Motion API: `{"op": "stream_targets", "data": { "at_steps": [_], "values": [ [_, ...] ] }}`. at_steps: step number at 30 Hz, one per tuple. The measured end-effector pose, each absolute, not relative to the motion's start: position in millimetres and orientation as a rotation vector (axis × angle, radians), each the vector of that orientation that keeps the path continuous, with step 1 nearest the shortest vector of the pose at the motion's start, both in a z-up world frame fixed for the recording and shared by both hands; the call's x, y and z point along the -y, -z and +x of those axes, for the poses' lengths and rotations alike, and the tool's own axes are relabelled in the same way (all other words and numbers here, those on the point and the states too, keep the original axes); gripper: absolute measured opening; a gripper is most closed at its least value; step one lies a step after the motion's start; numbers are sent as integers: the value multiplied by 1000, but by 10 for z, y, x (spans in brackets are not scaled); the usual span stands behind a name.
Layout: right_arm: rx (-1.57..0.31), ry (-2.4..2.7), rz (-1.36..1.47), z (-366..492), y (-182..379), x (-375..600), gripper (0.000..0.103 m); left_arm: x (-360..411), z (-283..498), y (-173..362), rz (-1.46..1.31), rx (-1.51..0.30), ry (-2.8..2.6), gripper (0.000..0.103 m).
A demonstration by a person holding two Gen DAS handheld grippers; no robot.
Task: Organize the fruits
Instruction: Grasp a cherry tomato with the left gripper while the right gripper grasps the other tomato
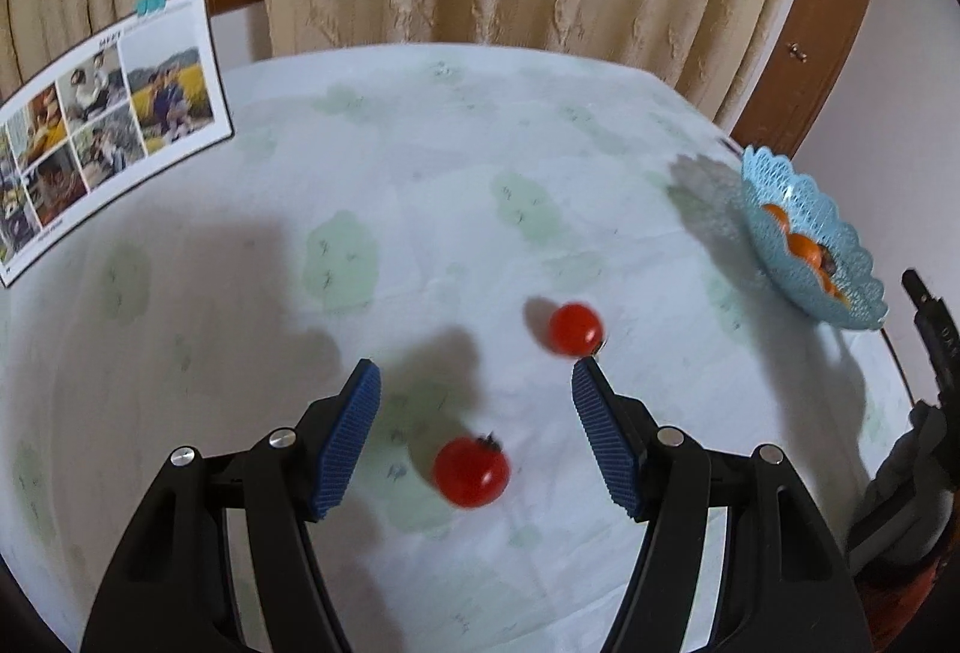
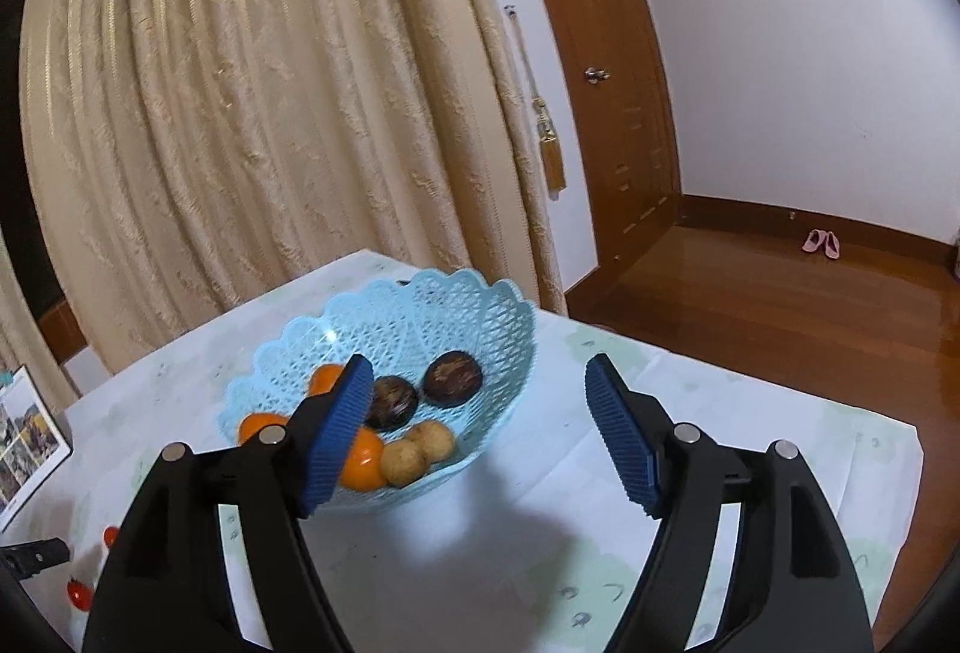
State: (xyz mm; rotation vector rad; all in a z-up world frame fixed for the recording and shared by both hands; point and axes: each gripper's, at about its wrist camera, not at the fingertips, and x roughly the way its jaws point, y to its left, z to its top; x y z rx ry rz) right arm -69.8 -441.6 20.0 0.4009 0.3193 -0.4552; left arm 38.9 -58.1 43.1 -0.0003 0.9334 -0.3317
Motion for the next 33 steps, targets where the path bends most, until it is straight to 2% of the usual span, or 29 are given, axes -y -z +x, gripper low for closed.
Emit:
{"op": "stream_targets", "data": {
  "at_steps": [13, 15, 18, 20, 22, 33],
  "values": [
    [-416, 190, 293, -413, -363, 3739, 75, 528, 214, -147, 44, -972, 322, 66],
    [-436, 128, 263, -357, -386, 3582, 75, 565, 192, -138, 73, -957, 324, 62],
    [-467, 54, 228, -276, -400, 3381, 75, 581, 172, -140, 81, -945, 343, 47],
    [-493, 3, 202, -212, -394, 3232, 75, 580, 167, -146, 81, -940, 353, 34],
    [-521, -43, 193, -152, -378, 3130, 75, 579, 160, -153, 77, -939, 365, 29],
    [-730, -281, 102, 320, -119, 2396, 75, 510, 89, -320, 99, -876, 332, 29]
  ]
}}
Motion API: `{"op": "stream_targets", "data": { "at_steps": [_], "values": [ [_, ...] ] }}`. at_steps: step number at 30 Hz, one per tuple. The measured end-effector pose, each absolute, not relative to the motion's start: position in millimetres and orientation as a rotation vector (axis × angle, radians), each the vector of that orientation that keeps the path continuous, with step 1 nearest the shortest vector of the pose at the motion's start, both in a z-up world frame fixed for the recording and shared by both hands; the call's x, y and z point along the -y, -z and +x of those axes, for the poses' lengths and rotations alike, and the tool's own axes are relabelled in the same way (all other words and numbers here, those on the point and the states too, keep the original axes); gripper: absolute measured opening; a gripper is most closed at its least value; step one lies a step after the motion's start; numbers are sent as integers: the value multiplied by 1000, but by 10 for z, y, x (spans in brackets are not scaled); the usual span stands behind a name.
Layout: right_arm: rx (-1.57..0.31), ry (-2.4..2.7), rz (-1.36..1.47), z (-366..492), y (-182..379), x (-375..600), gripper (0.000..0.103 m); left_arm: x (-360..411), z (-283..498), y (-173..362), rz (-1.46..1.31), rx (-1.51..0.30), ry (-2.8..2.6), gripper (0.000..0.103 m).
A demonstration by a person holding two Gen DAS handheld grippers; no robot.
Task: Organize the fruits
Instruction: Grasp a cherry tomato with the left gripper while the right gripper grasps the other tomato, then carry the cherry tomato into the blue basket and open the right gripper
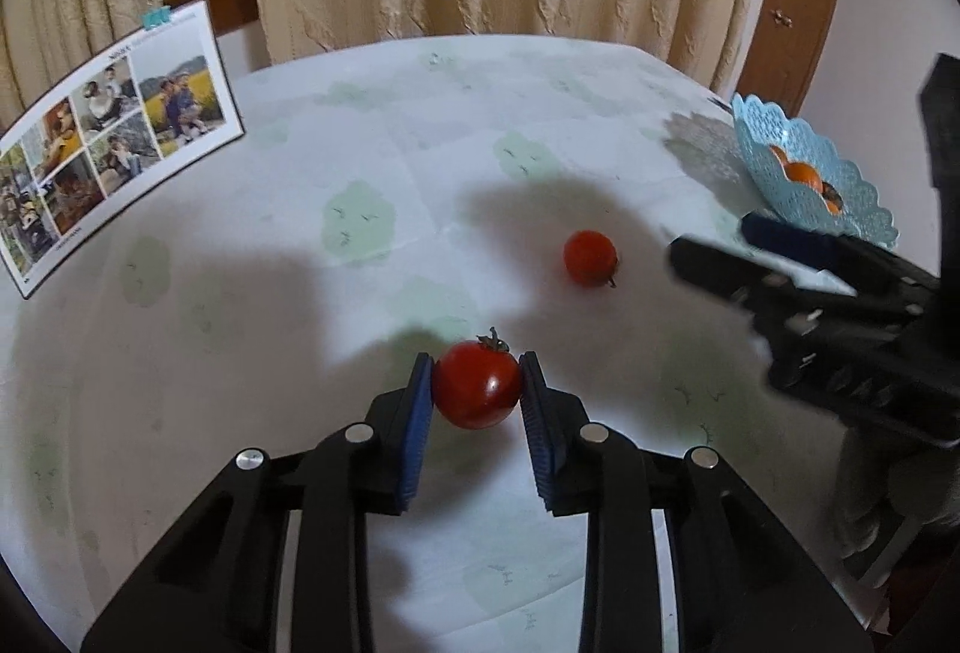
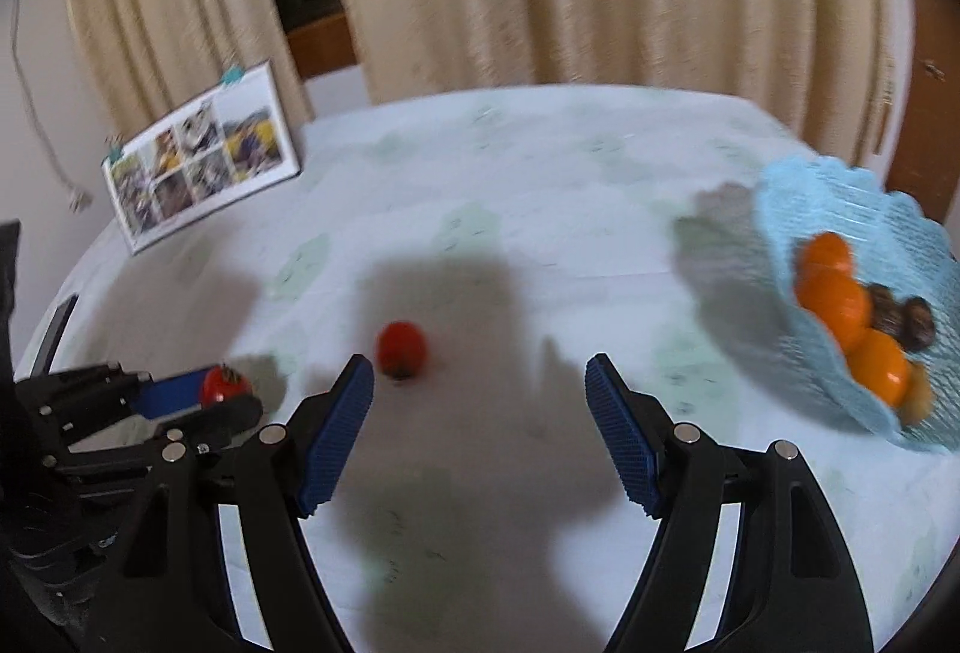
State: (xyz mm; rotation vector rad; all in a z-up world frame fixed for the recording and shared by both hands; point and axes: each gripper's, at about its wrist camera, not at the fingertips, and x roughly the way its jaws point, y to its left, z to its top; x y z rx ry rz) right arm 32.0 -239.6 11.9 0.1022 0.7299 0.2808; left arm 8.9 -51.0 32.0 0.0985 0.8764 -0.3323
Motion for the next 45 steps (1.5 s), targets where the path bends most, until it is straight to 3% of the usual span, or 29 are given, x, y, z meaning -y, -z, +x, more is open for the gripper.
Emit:
{"op": "stream_targets", "data": {
  "at_steps": [4, 15, 19, 45],
  "values": [
    [-776, -324, 84, 466, -74, 2240, 72, 414, 93, -370, 76, -867, 309, 29],
    [-851, -369, 43, 773, 89, 1987, 34, 318, 114, -404, 50, -866, 293, 29],
    [-850, -366, 37, 764, 106, 1985, 26, 320, 119, -390, 50, -871, 291, 29],
    [-630, -157, 303, 209, -390, 3300, 26, 494, 100, -363, 102, -872, 301, 29]
  ]
}}
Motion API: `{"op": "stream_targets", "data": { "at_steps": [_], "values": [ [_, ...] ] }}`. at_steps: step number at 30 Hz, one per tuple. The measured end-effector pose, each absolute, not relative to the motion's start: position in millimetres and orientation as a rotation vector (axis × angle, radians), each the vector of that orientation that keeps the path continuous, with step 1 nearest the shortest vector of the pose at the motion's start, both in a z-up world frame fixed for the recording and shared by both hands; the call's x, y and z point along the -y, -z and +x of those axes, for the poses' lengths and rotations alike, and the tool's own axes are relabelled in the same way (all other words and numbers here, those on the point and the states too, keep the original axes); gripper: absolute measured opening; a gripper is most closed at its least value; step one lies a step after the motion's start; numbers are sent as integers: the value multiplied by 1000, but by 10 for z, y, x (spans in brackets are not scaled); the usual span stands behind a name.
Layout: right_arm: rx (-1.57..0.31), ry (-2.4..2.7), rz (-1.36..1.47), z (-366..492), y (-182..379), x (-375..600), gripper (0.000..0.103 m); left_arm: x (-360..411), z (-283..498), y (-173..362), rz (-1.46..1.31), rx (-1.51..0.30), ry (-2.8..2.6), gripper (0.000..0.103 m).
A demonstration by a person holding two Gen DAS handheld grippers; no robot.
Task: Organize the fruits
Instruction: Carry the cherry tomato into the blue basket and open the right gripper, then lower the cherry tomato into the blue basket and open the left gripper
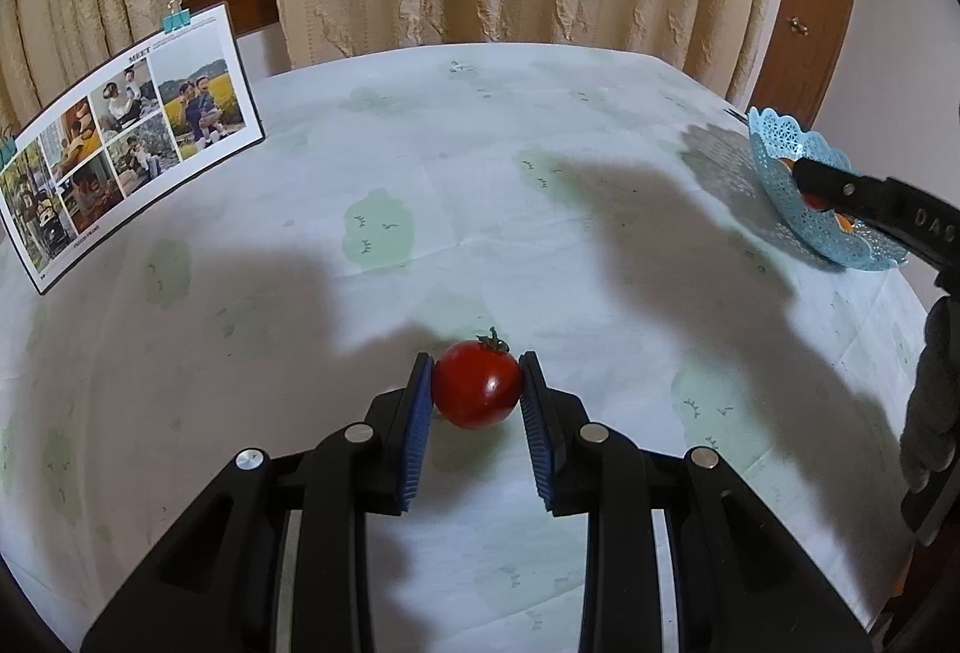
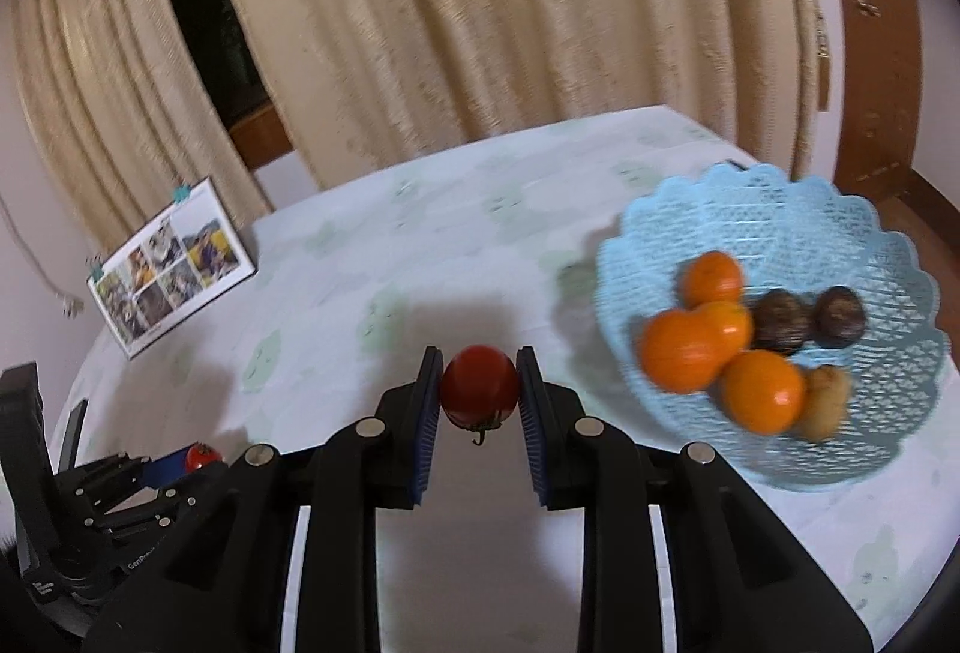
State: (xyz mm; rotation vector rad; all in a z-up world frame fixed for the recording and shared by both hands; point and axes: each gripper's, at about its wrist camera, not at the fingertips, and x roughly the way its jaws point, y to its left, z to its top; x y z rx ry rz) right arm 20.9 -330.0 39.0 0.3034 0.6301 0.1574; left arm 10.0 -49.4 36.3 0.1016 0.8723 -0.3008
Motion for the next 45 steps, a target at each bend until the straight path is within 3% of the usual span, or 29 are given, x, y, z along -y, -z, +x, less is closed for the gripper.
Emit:
{"op": "stream_targets", "data": {
  "at_steps": [26, 28, 29, 30, 38, 41, 45],
  "values": [
    [-562, 79, 467, -69, -219, 4392, 26, 1024, 64, -516, 182, -838, 368, 29],
    [-553, 87, 490, -91, -196, 4456, 35, 1077, 54, -526, 189, -835, 373, 29],
    [-541, 100, 506, -113, -189, 4493, 52, 1102, 53, -531, 193, -834, 377, 29],
    [-519, 130, 523, -156, -188, 4540, 61, 1133, 50, -536, 198, -833, 380, 29],
    [-396, 301, 505, -427, -237, 4709, 61, 1400, 42, -577, 235, -819, 411, 29],
    [-347, 385, 481, -512, -235, 4735, 70, 1549, 32, -608, 258, -807, 436, 29],
    [-316, 448, 477, -596, -187, 4818, 71, 1748, 23, -650, 287, -789, 463, 29]
  ]
}}
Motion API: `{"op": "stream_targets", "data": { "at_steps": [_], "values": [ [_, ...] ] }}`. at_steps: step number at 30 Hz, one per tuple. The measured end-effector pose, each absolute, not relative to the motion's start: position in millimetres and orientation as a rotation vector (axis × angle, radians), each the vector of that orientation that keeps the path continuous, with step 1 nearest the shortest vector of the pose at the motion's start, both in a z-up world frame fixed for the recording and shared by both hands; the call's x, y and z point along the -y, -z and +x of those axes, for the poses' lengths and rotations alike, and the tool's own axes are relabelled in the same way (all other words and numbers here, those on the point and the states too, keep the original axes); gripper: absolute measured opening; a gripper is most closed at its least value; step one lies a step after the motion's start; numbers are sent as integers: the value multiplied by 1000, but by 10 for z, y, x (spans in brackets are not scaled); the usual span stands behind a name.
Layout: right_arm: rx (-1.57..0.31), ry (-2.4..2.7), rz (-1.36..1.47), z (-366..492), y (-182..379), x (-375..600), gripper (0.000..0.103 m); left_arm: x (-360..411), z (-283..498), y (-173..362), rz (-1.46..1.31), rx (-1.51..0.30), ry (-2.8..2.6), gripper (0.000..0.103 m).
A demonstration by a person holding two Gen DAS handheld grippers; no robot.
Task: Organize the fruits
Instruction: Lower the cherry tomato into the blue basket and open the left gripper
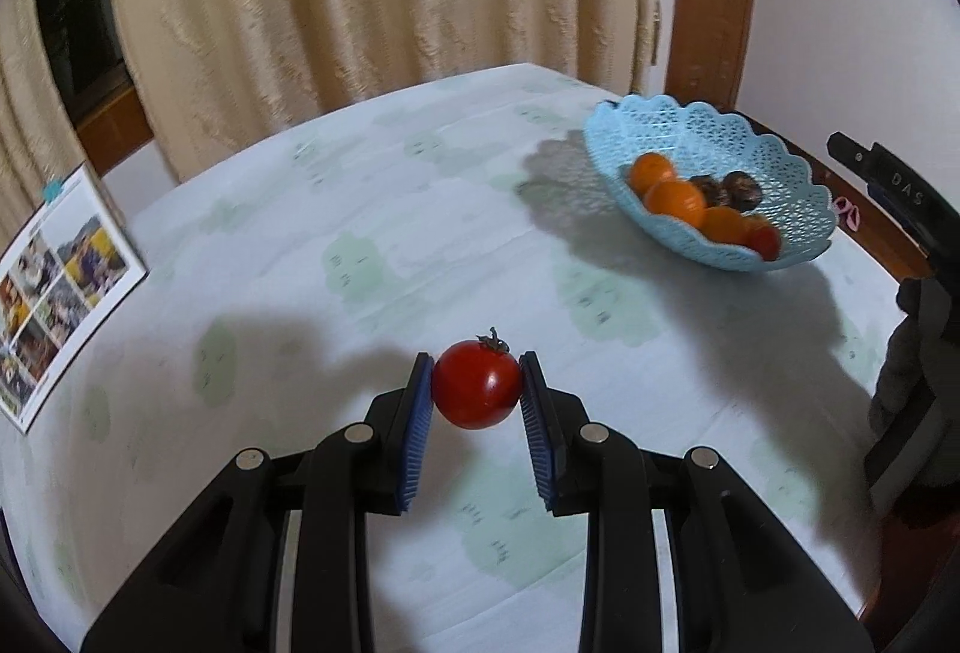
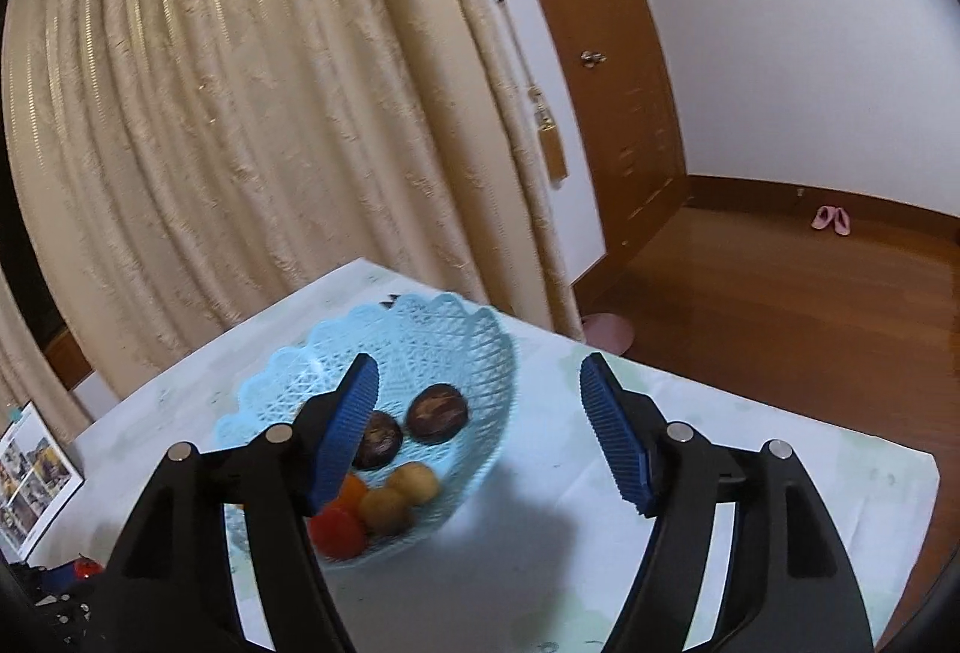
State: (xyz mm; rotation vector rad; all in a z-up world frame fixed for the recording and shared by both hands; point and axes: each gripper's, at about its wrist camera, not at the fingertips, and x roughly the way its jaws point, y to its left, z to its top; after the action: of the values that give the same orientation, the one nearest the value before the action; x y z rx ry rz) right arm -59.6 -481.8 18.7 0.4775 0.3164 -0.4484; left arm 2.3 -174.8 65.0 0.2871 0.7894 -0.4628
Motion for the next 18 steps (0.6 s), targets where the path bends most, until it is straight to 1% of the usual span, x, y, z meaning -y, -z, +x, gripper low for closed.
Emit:
{"op": "stream_targets", "data": {
  "at_steps": [18],
  "values": [
    [-299, 468, 516, -660, -95, 4849, 72, 2819, 148, -959, 319, -717, 628, 29]
  ]
}}
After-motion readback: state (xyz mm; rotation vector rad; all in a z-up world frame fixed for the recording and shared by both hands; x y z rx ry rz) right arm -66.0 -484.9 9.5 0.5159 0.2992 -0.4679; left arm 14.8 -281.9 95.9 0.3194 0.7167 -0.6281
